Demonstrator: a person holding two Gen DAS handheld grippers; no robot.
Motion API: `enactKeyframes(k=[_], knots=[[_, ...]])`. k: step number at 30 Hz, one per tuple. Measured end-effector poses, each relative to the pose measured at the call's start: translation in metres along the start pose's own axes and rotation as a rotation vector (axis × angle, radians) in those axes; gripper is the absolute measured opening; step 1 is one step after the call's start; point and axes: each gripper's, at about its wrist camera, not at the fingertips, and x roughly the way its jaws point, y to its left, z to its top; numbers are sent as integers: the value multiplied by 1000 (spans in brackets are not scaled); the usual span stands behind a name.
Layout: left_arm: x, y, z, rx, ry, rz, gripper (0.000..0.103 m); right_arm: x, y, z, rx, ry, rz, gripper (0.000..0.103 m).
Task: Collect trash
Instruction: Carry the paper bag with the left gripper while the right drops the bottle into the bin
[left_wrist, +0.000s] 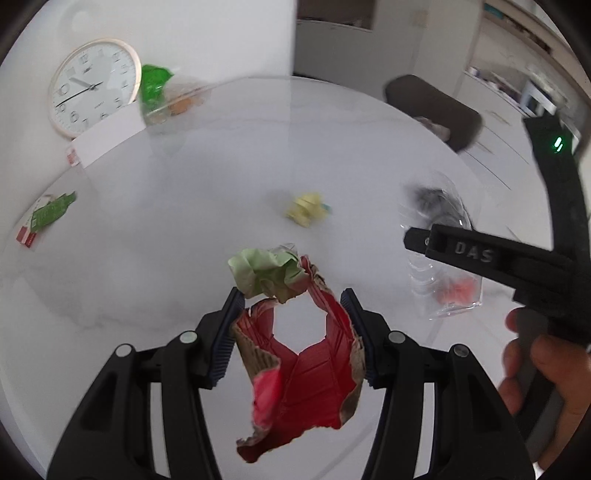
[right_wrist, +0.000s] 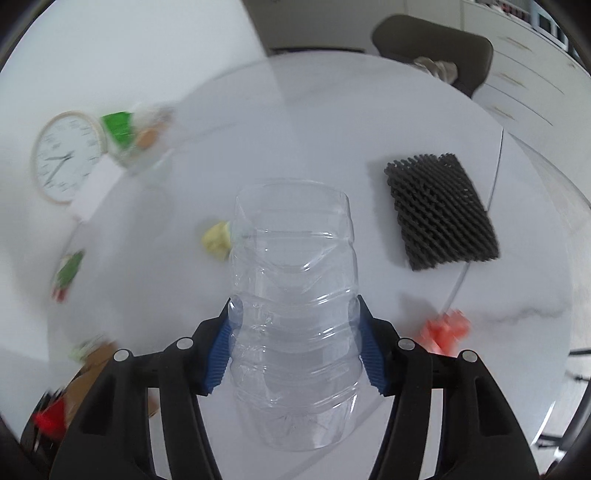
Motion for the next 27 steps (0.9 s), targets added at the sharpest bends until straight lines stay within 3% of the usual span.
enactKeyframes(k=[7, 13, 17, 27], knots=[[-30, -64, -64, 87, 95, -115, 53, -74, -46, -71, -134, 24, 83, 61], [-52, -108, -116, 131, 172, -168, 53, -123, -129, -139, -84, 79, 13, 61], [-59, -129, -128, 132, 188, -185, 53, -143, -171, -164, -34, 86, -10, 61], [-74, -190, -127, 257, 151, -222, 53, -171, -247, -208, 5, 61, -100, 61]])
